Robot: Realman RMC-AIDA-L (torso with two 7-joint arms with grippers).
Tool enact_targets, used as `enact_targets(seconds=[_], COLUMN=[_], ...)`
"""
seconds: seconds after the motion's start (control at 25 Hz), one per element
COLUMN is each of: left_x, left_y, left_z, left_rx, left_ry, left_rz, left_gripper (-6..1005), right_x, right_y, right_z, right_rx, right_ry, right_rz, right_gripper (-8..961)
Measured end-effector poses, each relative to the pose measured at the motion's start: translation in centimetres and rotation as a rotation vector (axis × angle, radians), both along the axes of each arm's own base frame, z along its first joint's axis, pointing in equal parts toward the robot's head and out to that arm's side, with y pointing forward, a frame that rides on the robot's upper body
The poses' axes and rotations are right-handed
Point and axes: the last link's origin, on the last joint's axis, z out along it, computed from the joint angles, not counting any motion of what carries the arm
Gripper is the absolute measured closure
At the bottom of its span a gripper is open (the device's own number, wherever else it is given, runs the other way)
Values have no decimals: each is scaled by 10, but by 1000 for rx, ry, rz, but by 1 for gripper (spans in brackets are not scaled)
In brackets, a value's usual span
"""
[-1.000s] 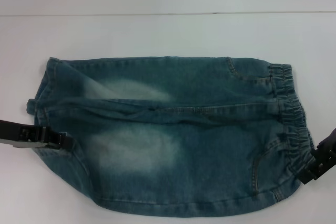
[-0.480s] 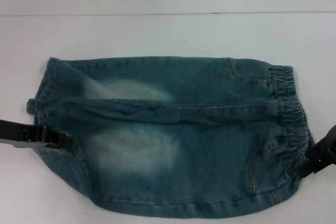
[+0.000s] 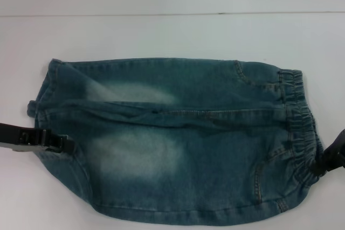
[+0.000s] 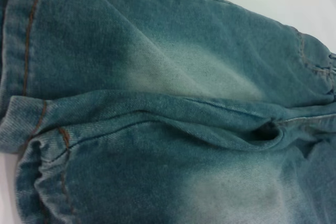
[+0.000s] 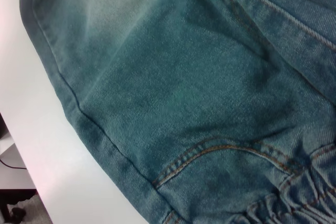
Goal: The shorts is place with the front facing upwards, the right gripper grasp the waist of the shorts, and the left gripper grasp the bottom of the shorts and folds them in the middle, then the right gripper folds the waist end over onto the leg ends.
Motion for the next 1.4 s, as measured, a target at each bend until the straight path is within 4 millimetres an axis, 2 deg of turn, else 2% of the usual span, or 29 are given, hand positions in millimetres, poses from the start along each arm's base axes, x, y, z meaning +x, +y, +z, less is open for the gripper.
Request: enact_targets(seconds=[0.12,0.36,0.52,0.84,1.28,1.4], left_x=[2,5,8,5,-9,-12], left_y=[1,6,19,45,55,58], left_z=[0,4,10,2,18,20], left_rx=[-1,44,134,231,378,415], left_ry=[-10,-44,-82,-60,-73,-78], left_rz=[-5,-8,-10,30,108,126], left_gripper=[972,973,973,973,973,973], right_x=[2,18,22,26,51,51], right_y=[-1,-4,-6,-8,-7,-5], right_z=[1,10,8,-15,-17,-17], right_rx=[8,133,269,507,733,748], right_ry=[11,131,314,603,624,635], right_rz=[-4,-53,-128,-283,-369,-377], right_gripper=[870,917,917,917,918,918])
